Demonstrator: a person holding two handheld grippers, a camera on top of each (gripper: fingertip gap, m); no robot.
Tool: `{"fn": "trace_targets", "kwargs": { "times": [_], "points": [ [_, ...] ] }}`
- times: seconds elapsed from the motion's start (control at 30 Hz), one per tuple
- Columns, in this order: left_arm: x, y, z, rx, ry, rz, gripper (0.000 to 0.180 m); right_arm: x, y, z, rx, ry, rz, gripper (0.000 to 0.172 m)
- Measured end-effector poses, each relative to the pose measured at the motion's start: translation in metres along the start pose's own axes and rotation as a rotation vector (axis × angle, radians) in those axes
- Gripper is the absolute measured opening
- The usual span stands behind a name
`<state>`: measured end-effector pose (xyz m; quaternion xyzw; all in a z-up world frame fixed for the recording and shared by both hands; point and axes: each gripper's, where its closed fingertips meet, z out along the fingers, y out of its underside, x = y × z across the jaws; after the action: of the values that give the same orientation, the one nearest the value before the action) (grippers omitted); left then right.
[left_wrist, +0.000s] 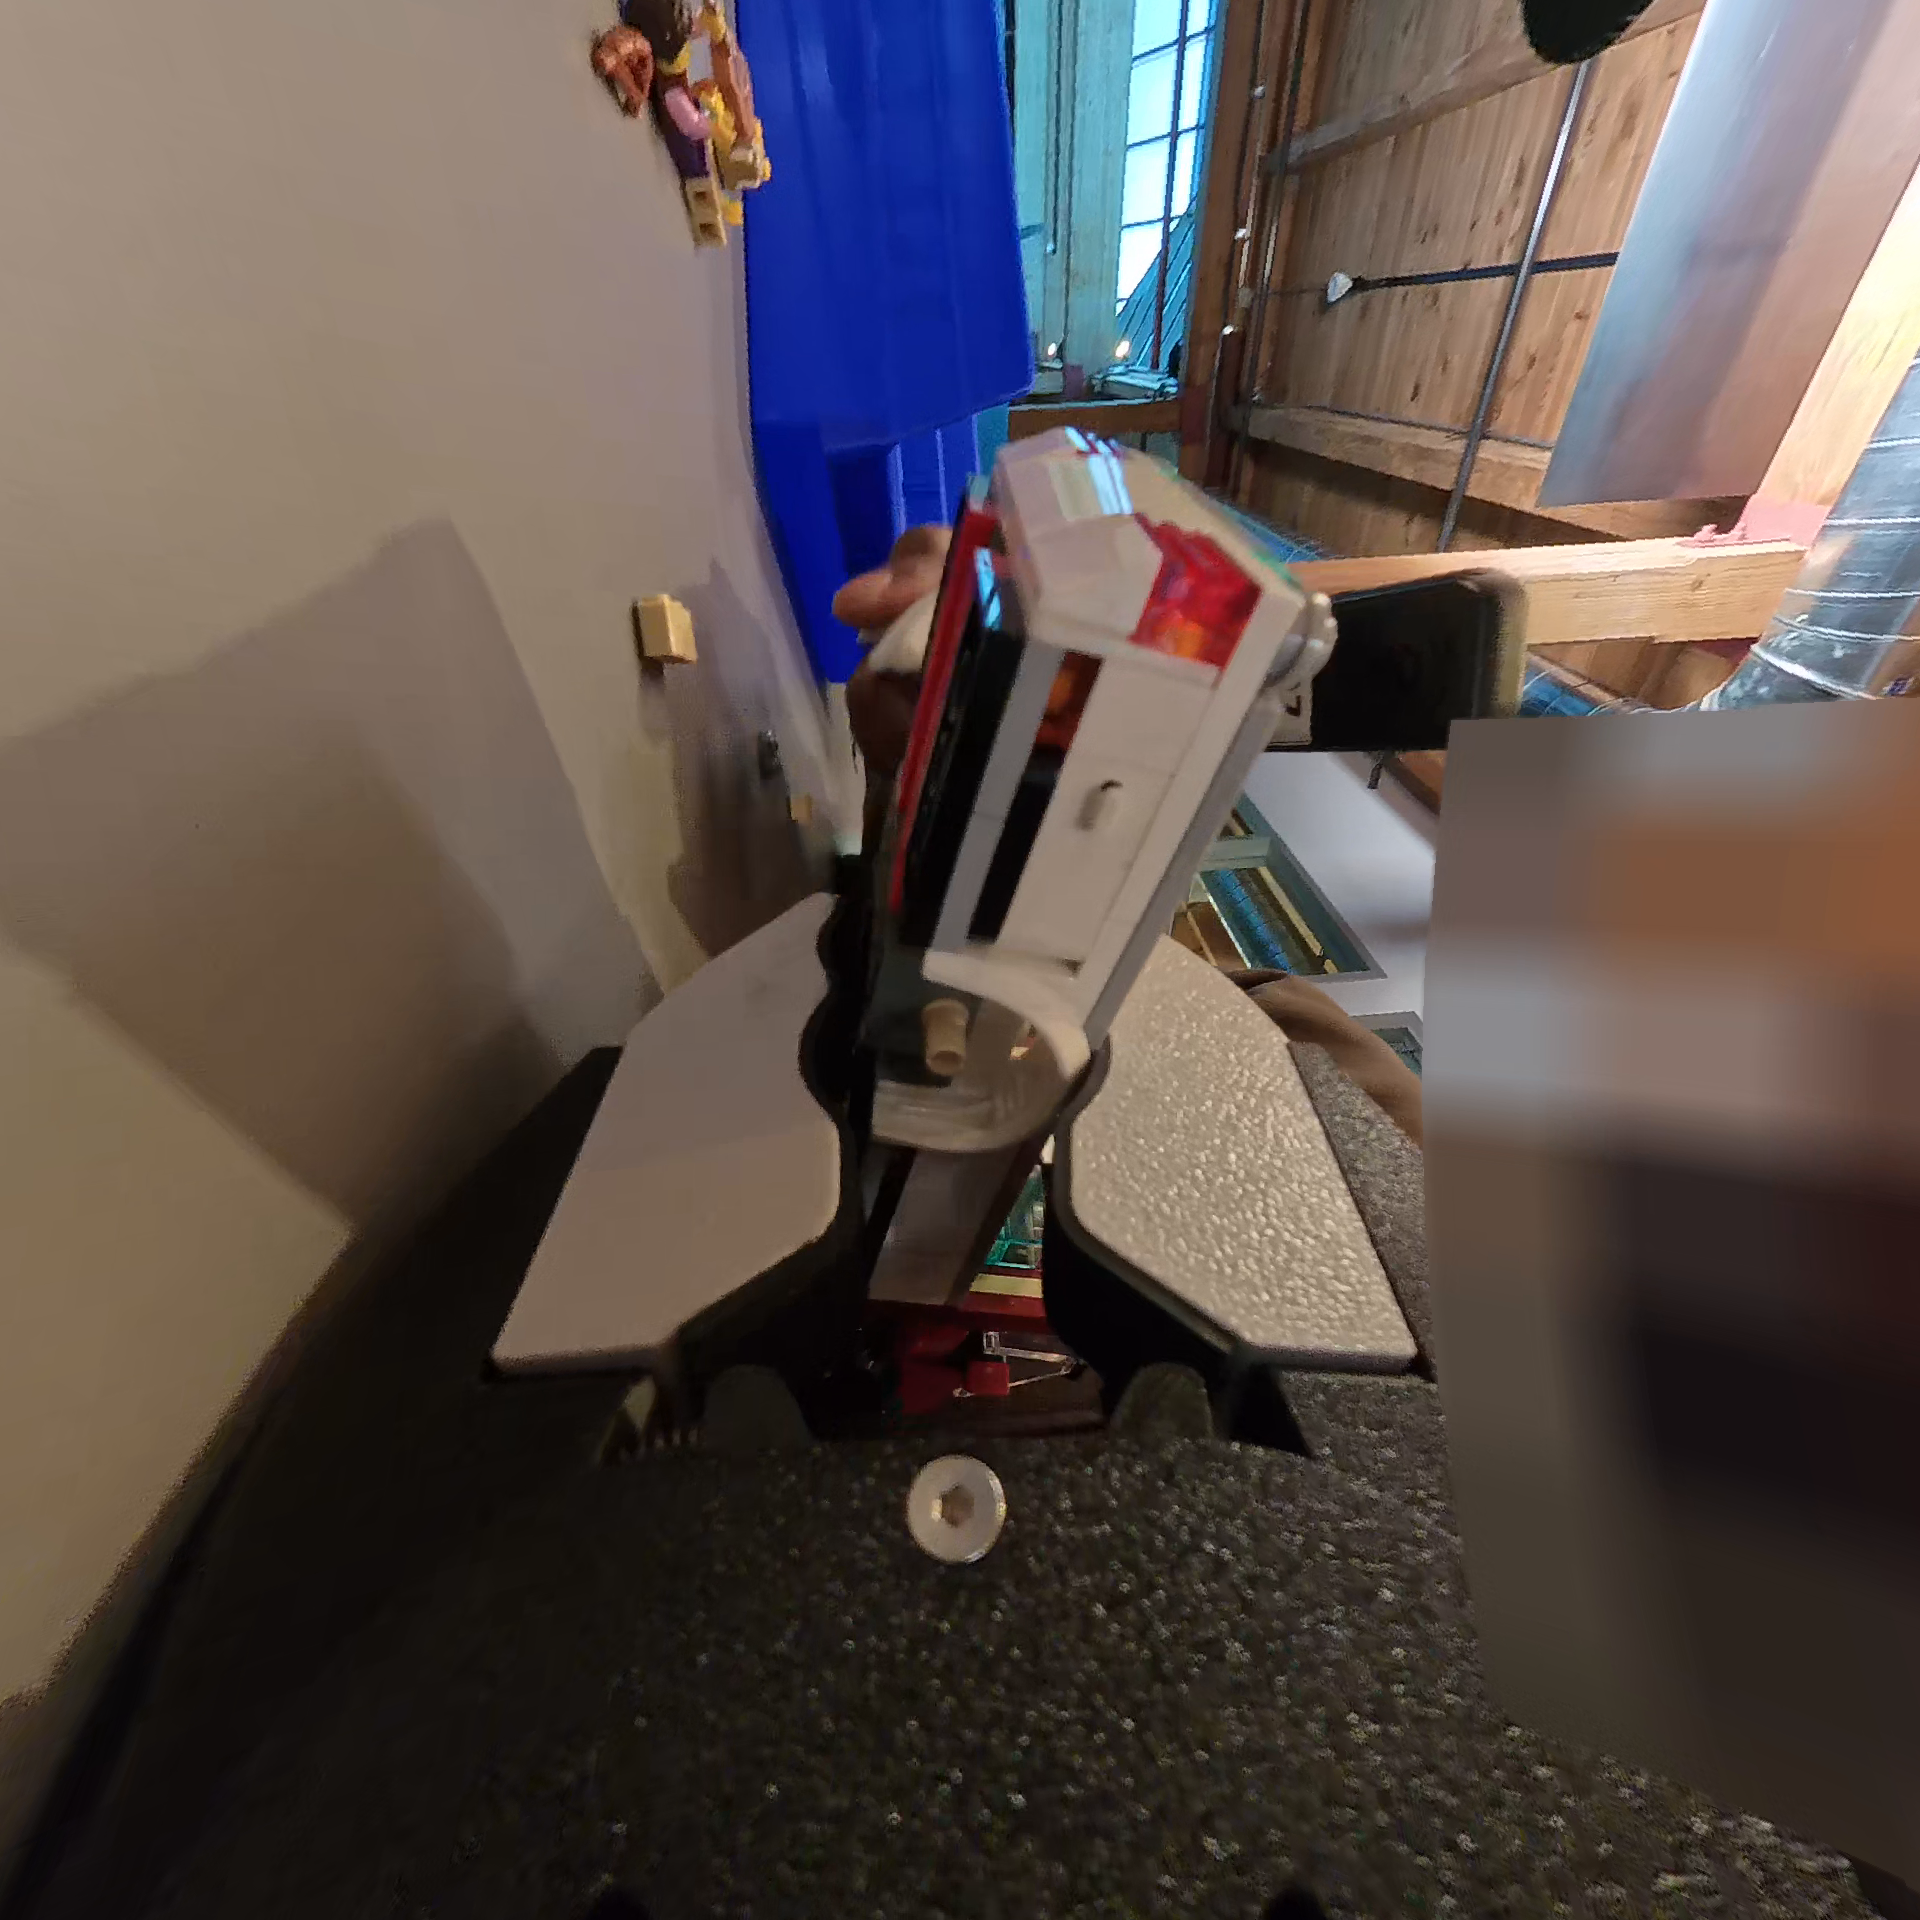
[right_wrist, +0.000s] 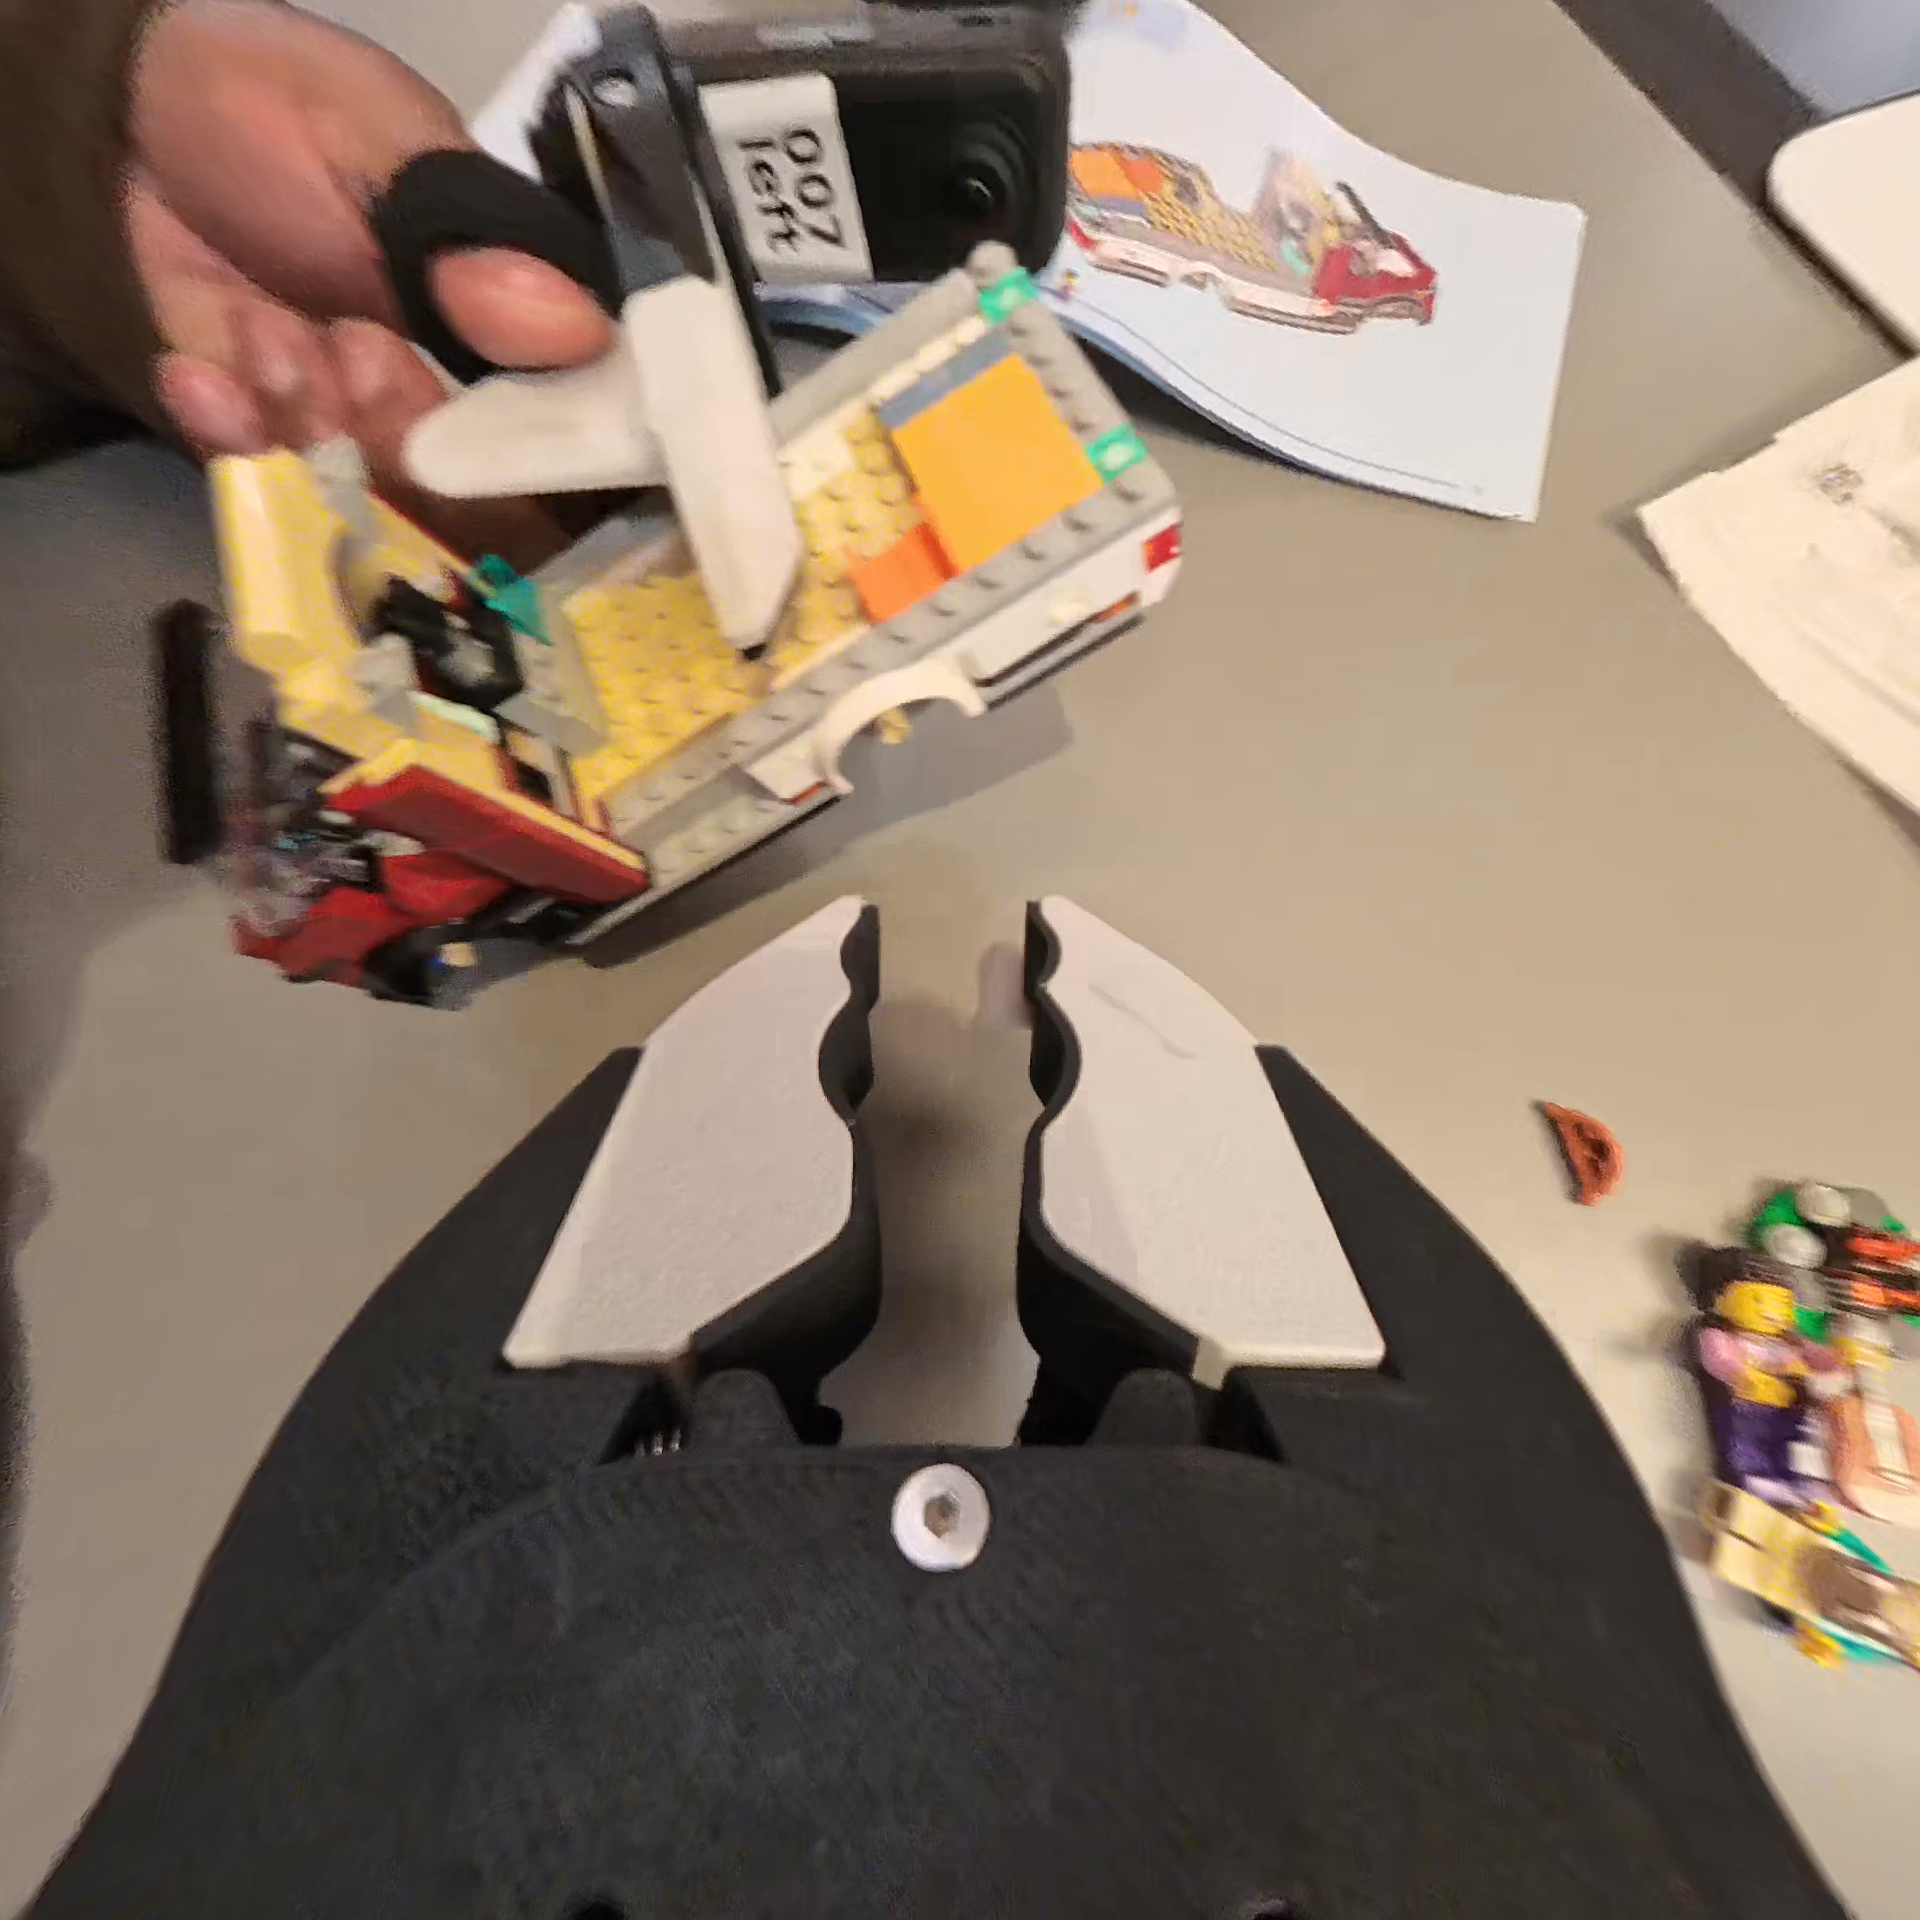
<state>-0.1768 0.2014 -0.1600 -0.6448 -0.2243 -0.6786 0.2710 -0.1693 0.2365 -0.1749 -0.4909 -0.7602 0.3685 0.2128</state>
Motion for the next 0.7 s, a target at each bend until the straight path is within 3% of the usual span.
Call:
{"fn": "trace_targets", "kwargs": {
  "times": [0.17,0.4,0.7],
  "points": [
    [0.014,-0.014,-0.007,0.075,0.088,0.008,0.036,-0.020,-0.010,-0.003,0.042,-0.162,0.237,0.030],
    [0.028,-0.034,-0.022,0.218,0.186,-0.012,0.034,-0.027,0.002,0.002,-0.007,-0.029,-0.109,0.054],
    [0.020,-0.045,-0.031,0.322,0.147,-0.054,0.034,-0.044,-0.031,0.009,0.176,0.140,-0.330,0.072]
  ]
}}
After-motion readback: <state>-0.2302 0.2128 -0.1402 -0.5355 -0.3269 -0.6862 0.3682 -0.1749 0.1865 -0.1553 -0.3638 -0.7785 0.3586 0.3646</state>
